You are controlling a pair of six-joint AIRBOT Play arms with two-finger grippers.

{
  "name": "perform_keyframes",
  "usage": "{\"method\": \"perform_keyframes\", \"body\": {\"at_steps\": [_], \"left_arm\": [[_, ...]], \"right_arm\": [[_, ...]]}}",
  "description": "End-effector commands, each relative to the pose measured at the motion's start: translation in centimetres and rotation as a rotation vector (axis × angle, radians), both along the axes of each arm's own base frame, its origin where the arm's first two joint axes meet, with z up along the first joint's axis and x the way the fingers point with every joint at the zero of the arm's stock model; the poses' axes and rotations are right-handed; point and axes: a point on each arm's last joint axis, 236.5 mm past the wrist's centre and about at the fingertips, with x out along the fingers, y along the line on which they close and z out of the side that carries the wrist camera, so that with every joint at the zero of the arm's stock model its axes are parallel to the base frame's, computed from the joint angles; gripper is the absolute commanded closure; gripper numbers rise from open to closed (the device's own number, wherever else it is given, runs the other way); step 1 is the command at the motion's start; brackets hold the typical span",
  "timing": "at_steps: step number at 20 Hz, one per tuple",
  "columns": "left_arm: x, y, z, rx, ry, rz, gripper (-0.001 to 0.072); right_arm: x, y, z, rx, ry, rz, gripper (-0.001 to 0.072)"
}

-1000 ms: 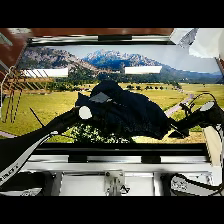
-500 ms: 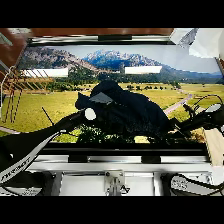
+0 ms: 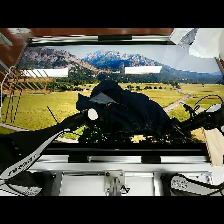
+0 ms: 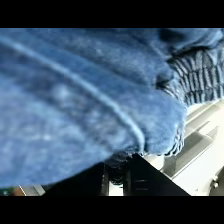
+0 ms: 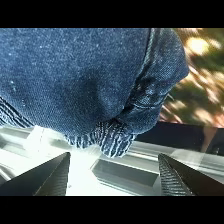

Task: Fold the shirts.

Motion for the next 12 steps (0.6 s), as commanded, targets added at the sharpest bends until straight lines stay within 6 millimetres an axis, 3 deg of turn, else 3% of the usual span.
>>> {"method": "perform_keyframes", "body": {"at_steps": [1, 7, 11, 12], "left_arm": [[-0.1, -0.6, 1.2, -0.022, -0.016, -0.05, 0.0612], [-0.3, 0.2, 3.6, -0.014, -0.092, -0.11, 0.0613], [-0.2, 0.2, 5.7, -0.036, -0.14, -0.121, 0.0613], [-0.2, 0.2, 5.9, -0.04, -0.145, -0.121, 0.0613]], "right_arm": [[0.2, -0.1, -0.1, -0.008, -0.005, -0.009, 0.0038], [-1.1, 0.7, -2.9, -0.013, 0.02, -0.073, 0.0019], [4.3, 1.4, -2.6, 0.033, -0.132, -0.267, 0.0028], [5.5, 2.0, -2.1, 0.058, -0.165, -0.293, 0.0066]]}}
